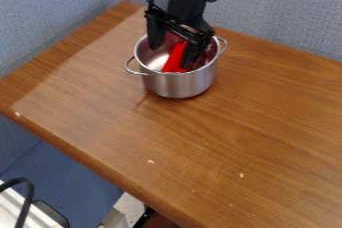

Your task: Move the red object from the metal pot to the table

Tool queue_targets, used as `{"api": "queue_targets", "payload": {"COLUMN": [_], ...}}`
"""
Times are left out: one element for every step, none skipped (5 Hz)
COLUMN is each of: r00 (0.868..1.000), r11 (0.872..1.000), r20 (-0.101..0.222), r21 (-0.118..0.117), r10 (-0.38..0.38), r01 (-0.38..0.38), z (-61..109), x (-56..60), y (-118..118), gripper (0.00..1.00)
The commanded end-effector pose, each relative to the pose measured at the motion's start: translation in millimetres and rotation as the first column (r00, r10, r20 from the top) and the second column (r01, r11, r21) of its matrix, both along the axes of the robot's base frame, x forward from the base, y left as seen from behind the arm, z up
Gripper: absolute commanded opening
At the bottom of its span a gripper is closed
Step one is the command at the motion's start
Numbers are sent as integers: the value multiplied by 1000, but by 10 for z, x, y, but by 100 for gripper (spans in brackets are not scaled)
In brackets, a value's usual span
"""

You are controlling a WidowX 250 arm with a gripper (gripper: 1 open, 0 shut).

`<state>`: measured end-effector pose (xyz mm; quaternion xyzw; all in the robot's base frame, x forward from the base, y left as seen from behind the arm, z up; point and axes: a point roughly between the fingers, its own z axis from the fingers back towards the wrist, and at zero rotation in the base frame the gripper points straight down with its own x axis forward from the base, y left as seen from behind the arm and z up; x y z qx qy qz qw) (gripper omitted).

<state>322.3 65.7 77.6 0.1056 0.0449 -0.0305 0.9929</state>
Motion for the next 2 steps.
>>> {"api": "queue_targets", "payload": {"r00": [1000, 1000], "r11": [1000, 1000], "r20": [22, 22], "r21": [19, 20], "r10": [13, 15], "r01": [-13, -15], "z": [62, 59], "x": [0, -2], "y": [96, 101], "gripper": [0, 0]}}
